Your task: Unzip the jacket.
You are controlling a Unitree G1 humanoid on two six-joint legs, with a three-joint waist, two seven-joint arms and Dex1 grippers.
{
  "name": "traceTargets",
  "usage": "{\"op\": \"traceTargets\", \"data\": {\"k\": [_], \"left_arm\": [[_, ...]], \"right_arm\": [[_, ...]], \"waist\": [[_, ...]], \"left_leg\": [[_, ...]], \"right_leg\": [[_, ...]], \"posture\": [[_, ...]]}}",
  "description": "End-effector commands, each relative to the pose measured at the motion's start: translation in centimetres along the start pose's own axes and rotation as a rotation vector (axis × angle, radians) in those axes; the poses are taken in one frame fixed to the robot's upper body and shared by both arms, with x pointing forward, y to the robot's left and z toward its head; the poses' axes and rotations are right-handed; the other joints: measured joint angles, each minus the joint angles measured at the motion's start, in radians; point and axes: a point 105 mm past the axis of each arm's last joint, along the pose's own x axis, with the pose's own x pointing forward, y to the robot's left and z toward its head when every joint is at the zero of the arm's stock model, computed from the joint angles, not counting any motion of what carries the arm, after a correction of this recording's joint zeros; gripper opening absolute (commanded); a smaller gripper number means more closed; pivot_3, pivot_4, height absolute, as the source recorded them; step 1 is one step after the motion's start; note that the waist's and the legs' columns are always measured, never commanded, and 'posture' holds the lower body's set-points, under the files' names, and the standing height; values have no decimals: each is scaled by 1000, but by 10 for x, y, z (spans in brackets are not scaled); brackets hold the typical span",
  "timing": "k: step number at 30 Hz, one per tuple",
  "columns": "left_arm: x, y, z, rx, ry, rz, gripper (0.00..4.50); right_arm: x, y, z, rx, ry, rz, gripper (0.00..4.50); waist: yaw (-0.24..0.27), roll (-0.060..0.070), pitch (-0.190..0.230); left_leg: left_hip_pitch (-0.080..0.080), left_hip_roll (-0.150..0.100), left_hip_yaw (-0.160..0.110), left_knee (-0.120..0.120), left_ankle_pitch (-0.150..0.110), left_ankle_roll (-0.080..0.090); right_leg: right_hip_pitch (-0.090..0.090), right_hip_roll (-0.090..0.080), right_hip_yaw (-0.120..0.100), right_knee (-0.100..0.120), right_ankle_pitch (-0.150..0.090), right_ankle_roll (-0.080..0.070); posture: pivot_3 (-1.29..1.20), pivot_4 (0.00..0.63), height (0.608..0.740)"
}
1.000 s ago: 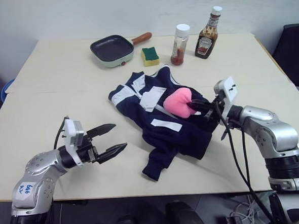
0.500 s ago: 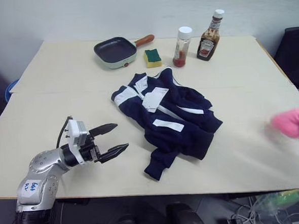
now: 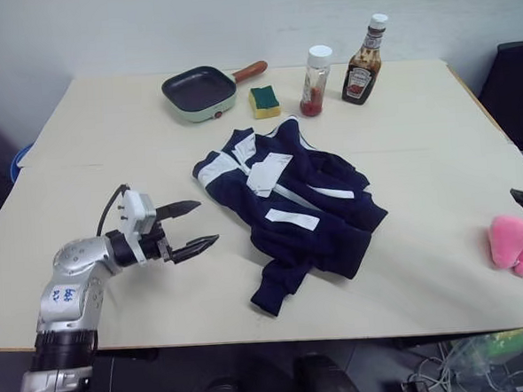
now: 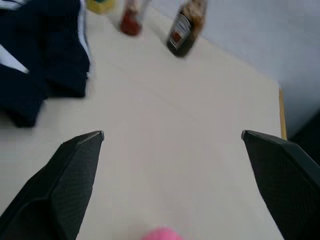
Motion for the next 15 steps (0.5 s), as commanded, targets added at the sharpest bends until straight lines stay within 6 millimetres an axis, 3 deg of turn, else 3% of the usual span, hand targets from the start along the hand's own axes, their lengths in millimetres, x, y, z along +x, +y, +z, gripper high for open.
{"op": "traceTargets", "data": {"k": [1,4,7,11,15], "left_arm": [[5,11,2,162,40,-11,4500],[19,20,0,276,67,-37,4500],[40,30,1,387,77,-55,4500],[69,36,4,467,67,-87,4500],[91,43,0,519,117,-67,4500]], "right_arm": [[29,54,18,13,-4,217,4452],[60,102,25,61,-28,348,4452],[90,136,21,79,-34,389,4452],[116,164,6,9,0,423,4452],[139,184,-8,10,23,406,4452]], "waist": [[1,-2,0],[2,-2,0],[4,-4,1],[24,-4,1],[23,-5,1]], "left_leg": [[-1,0,-1,0,0,0],[-1,0,0,2,0,0],[-3,0,-1,3,0,0],[-8,-1,-1,4,0,1],[-24,-2,-2,15,-1,3]], "right_leg": [[0,0,0,0,0,0],[-1,-1,-1,1,0,0],[-2,-1,-1,1,0,0],[-6,-1,-2,1,0,0],[-22,-3,-5,10,0,0]], "posture": [[0,150,740],[0,150,740],[0,150,740],[0,150,740],[0,150,740]]}}
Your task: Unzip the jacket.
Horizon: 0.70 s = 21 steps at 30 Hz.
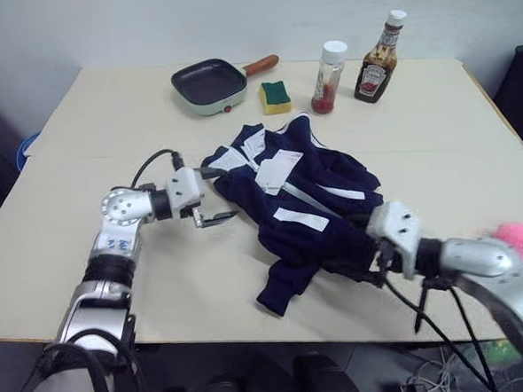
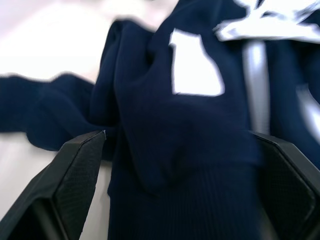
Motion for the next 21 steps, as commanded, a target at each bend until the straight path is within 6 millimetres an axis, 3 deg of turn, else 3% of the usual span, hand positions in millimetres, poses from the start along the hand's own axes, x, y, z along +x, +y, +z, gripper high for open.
{"op": "traceTargets", "data": {"k": [1,6,8,12,14,17,21], "left_arm": [[14,6,-2,58,43,7,4500],[33,1,-9,31,84,-1,4500],[38,-7,-14,22,108,-29,4148],[30,-30,-35,-25,194,-151,2982],[25,-35,-39,-50,206,-189,2371],[5,-50,-42,-146,169,-295,1455],[-23,-66,-35,-246,82,-384,200]], "right_arm": [[20,-1,-7,-35,11,-54,4287],[27,0,-17,-83,33,-113,2948],[21,2,-19,-104,36,-133,2504],[-10,8,-27,-140,58,-84,1455],[-21,10,-30,-147,67,-59,1144],[-47,6,-41,-138,107,-13,870],[-73,-5,-45,-106,82,27,851]], "waist": [[-2,-1,0],[-3,-1,0],[-2,-1,0],[5,-1,0],[5,-3,-1],[4,-4,-2],[-2,-5,-2]], "left_leg": [[0,0,0,2,0,1],[-1,-1,1,3,0,1],[0,-1,0,3,0,1],[0,-2,-1,3,0,1],[2,-4,-1,3,-1,2],[5,-5,1,2,-1,2],[7,-4,1,2,-1,2]], "right_leg": [[0,-1,-1,1,0,0],[-1,-2,-1,5,0,0],[-1,-2,-1,5,0,0],[0,-3,-3,6,0,0],[3,-3,-4,5,0,0],[6,-3,-6,5,0,0],[6,-2,-7,6,0,0]], "posture": [[0,150,740],[0,150,740],[0,150,740],[0,150,740],[0,150,740],[0,150,740],[0,150,740]]}}
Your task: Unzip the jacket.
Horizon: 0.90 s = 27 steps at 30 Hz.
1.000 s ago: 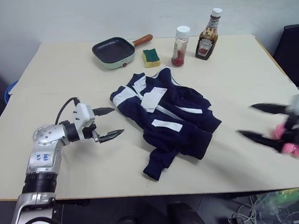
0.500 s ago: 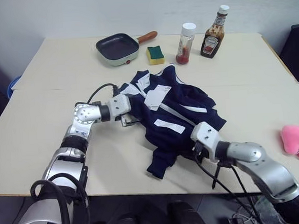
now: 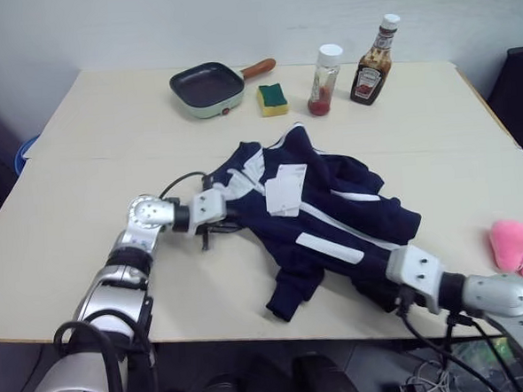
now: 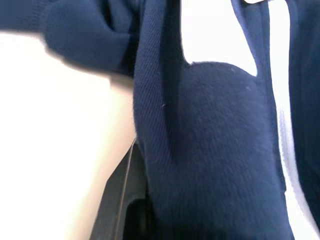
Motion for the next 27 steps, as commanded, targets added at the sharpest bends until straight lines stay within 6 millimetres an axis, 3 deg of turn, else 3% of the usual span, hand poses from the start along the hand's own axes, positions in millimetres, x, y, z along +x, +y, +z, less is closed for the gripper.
{"op": "traceTargets", "data": {"k": [1,5,9,15,17,19,24,27], "left_arm": [[-21,-27,-7,-130,-30,-97,8],[-39,-52,19,-241,-118,-98,0],[-52,-89,37,-360,-107,-136,0],[-52,-121,43,-406,-73,-100,0],[-51,-128,43,-414,-68,-90,0],[-53,-134,41,-434,-57,-94,0],[-63,-134,39,-515,-40,-83,1432],[-75,-134,47,-549,-77,-123,2382]], "right_arm": [[-23,-17,-3,-12,-11,-10,851],[-34,-38,-18,-33,49,-44,851],[-30,-52,-27,-46,61,-58,850],[-28,-25,-33,5,65,69,850],[-33,-18,-33,19,62,80,1616],[-41,-14,-35,27,68,61,2054],[-74,-5,-33,113,75,13,3538],[-97,8,-20,198,66,61,4500]], "waist": [[-2,0,0],[-9,0,0],[-9,0,0],[4,1,0],[5,1,0],[3,1,0],[3,1,0],[2,1,0]], "left_leg": [[0,0,0,0,0,0],[0,3,-1,0,0,0],[0,4,-2,0,0,-1],[0,4,-4,0,0,-1],[0,3,-4,0,0,0],[0,3,-4,0,0,0],[1,3,-4,-1,0,0],[2,3,-4,-2,-1,0]], "right_leg": [[0,0,0,1,0,0],[0,0,8,1,0,0],[0,-1,8,2,0,0],[1,-1,8,1,0,-1],[2,-1,8,-1,0,-1],[3,-1,7,-2,0,-1],[4,0,7,-3,-1,-1],[6,0,7,-4,-1,-1]], "posture": [[0,150,740],[0,150,740],[0,150,740],[0,150,740],[0,150,740],[0,150,740],[0,150,740],[0,150,740]]}}
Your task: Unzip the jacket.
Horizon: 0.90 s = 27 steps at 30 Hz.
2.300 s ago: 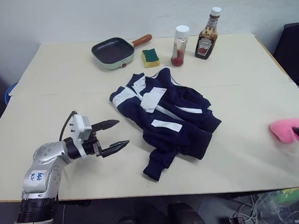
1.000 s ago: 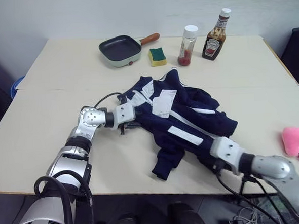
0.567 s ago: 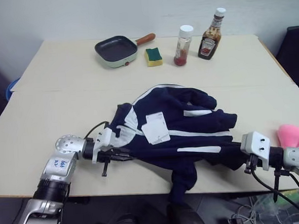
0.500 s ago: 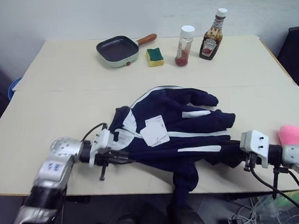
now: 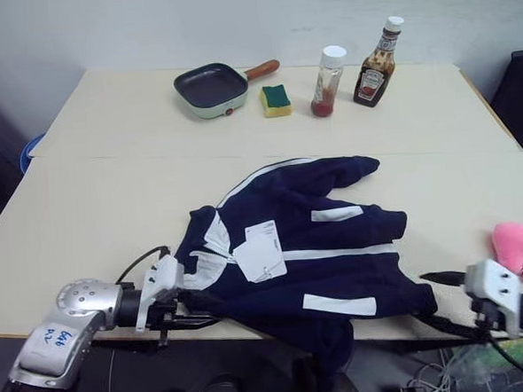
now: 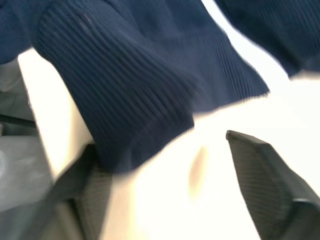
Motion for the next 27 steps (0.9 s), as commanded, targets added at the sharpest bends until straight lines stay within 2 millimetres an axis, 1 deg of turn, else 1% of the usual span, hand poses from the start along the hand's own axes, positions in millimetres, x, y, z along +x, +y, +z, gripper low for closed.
{"op": "traceTargets", "data": {"k": [1,2,3,5,7,8,9,11,12,14,15,16,19,21,23,25,27], "left_arm": [[-13,-9,13,-12,-37,-63,2690],[-16,-10,13,-32,-36,-78,2919],[-22,-9,18,-77,-55,-79,2919],[-37,-4,28,-153,-90,-72,2919],[-45,3,37,-175,-112,-44,3277],[-47,9,41,-157,-121,-22,3483],[-48,15,44,-111,-124,10,3798],[-46,28,45,32,-108,57,4453],[-43,34,44,113,-98,69,4483],[-36,41,44,218,-99,56,4483],[-32,44,45,289,-106,56,4483],[-30,46,45,338,-109,55,4483],[-16,58,40,322,-110,22,4483],[-8,65,39,339,-109,6,4483],[-2,69,39,365,-108,-1,4483],[2,71,37,379,-111,1,4483],[6,72,34,374,-113,-3,4483]], "right_arm": [[-25,12,25,46,-39,55,4500],[-29,15,28,71,-40,63,4500],[-34,18,35,104,-46,75,4500],[-33,12,54,119,-108,51,4500],[-28,6,69,121,-160,39,4500],[-25,5,76,128,-184,46,4500],[-19,5,84,140,-208,58,4500],[-2,0,102,184,-268,68,4500],[7,0,110,203,-293,92,4500],[30,-3,124,247,-324,119,4500],[43,-4,129,263,-332,134,4500],[51,-5,133,274,-331,142,4500],[91,-5,139,365,-292,184,4500],[116,-3,142,369,-249,195,4500],[134,-2,148,375,-248,199,4500],[150,-1,154,387,-252,201,4500],[167,-1,156,420,-225,190,4500]], "waist": [[-1,0,0],[-2,0,0],[-3,0,0],[-10,-2,1],[-12,-3,1],[-11,-2,1],[-7,-1,0],[-3,-1,1],[-3,-1,0],[-3,-1,0],[-5,-1,0],[-4,-1,1],[-5,-2,0],[-6,-2,0],[-6,-2,0],[-8,-2,0],[-17,-3,-1]], "left_leg": [[1,0,0,-1,0,0],[3,0,0,-1,0,0],[6,0,0,-3,0,0],[16,1,0,-10,0,0],[19,1,0,-12,0,0],[20,1,0,-12,0,0],[21,1,-1,-12,0,-1],[20,1,-1,-13,0,-1],[19,0,-1,-13,0,-1],[15,-1,0,-12,1,-2],[14,-1,1,-12,1,-2],[14,-1,1,-12,1,-2],[10,0,1,-11,1,-2],[8,0,1,-11,2,-2],[2,0,1,-9,2,-1],[-7,0,1,-2,2,-1],[-17,0,0,4,1,-1]], "right_leg": [[2,0,0,-2,0,0],[3,0,0,-2,0,0],[6,1,0,-4,0,0],[14,1,1,-8,0,0],[20,1,0,-9,0,-1],[20,1,0,-10,0,-1],[19,1,0,-10,0,-1],[19,1,-1,-11,0,-1],[17,1,-1,-11,0,-1],[12,0,0,-11,0,-1],[11,0,0,-10,0,-1],[10,0,0,-10,0,-1],[6,0,0,-9,0,-1],[5,0,0,-8,0,-1],[0,0,-1,-7,0,-1],[-12,-1,-1,4,0,-1],[-21,-1,-2,11,0,-1]], "posture": [[0,150,740],[0,150,740],[0,150,740],[0,150,740],[0,150,740],[0,150,740],[0,150,740],[0,150,740],[0,150,740],[0,150,740],[0,150,740],[0,150,740],[0,150,740],[0,150,740],[0,150,740],[0,150,740],[0,150,740]]}}
